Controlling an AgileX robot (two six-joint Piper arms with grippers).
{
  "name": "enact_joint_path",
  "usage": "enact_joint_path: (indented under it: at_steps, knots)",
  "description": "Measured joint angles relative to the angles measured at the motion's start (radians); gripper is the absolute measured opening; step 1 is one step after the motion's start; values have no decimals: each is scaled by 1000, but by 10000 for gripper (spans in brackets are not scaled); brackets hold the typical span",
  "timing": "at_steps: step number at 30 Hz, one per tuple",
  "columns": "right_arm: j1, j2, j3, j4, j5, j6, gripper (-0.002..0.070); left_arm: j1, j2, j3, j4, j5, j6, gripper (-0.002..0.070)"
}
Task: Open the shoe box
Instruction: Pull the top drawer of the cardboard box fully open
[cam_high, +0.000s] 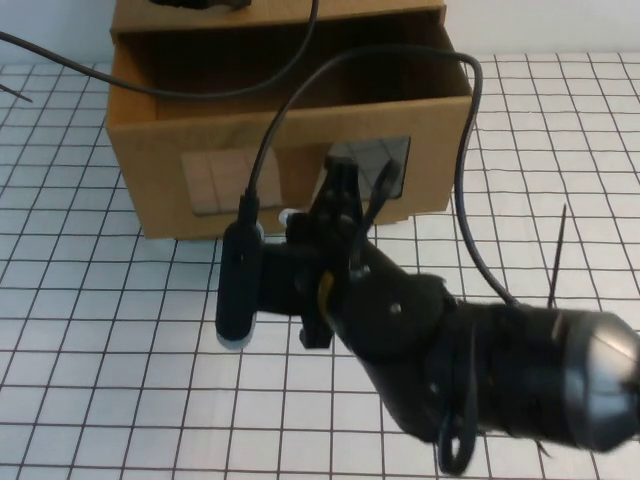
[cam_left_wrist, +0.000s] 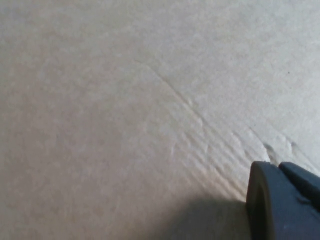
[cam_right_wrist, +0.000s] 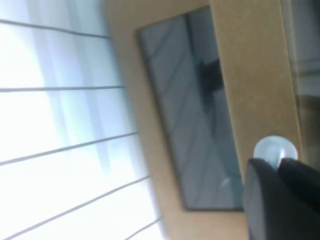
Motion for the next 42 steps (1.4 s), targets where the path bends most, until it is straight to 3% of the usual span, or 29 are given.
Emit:
enact_joint_path:
  at_steps: [7, 14, 21, 24, 27, 30, 34, 38, 42]
  knots:
    - [119, -84, 157, 47, 64, 73, 8, 0, 0, 0, 0, 2, -8, -2]
    - [144, -97, 179, 61, 70, 155, 23, 0, -1, -2, 2, 4, -15, -2]
    - [180, -162, 180, 167, 70, 193, 190, 0, -1, -2, 2, 8, -18, -2]
    - [230, -217, 180, 207, 104, 195, 224, 0, -1, -3, -15, 12, -18, -2]
    - [277, -280, 180, 224, 173, 199, 205, 2, -9, -3, -39, 28, 1, -2]
    - [289, -344, 166, 249, 269, 201, 139, 2, -33, 0, -41, 57, 21, -2]
    - [209, -415, 118, 280, 383, 201, 24, 2, -103, 5, -32, 79, 45, -2]
    - [58, -454, 58, 374, 389, 147, -5, 2, -186, 14, -31, 83, 67, -2]
    - [-154, -469, -7, 592, 372, -8, -10, 0, -299, 91, -11, 41, 78, -2]
